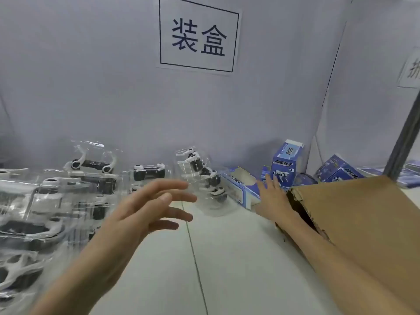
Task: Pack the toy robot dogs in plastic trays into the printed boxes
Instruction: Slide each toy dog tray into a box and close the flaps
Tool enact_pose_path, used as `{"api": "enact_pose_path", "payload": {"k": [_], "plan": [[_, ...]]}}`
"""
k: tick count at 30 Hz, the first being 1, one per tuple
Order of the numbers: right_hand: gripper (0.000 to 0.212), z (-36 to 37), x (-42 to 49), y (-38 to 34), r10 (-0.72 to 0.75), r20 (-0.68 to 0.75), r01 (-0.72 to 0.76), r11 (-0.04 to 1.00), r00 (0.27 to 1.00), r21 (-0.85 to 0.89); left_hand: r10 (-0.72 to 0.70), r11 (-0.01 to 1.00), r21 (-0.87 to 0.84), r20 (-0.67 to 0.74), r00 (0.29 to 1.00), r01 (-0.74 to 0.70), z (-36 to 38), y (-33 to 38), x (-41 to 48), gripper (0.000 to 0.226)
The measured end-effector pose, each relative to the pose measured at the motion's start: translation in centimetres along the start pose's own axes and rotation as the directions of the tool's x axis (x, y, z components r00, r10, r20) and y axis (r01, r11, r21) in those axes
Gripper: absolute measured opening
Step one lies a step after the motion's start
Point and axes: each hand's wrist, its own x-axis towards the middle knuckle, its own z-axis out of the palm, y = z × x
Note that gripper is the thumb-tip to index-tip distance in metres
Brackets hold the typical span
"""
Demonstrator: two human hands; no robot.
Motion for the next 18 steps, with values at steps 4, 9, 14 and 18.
{"api": "enact_pose_path", "payload": {"k": [4, 9, 14, 18], "plan": [[0.062, 0.6, 2.4, -0.3, 0.013, 0.144, 0.003, 0.994, 0.989, -0.108, -0.088, 0.995, -0.056, -0.043, 0.995, 0.086, -2.4, -1.9, -1.2, 0.030], [0.021, -4.6, 5.8, -2.2, 0.149, -0.104, -0.132, 0.978, 0.983, 0.161, -0.219, 0.976, -0.010, 0.021, 0.976, 0.219, -5.0, -4.1, -3.0, 0.043], [0.012, -12.7, 6.5, -1.7, 0.324, -0.242, -0.105, 0.768, 0.914, 0.632, -0.318, 0.948, 0.004, 0.093, 0.944, 0.319, -5.7, -6.3, -4.4, 0.063], [0.020, -15.4, 3.4, -2.5, 0.211, -0.350, 0.140, 0.643, 0.913, 0.753, -0.390, 0.906, -0.160, 0.049, 0.920, 0.393, -4.4, -7.4, -3.9, 0.062]]}}
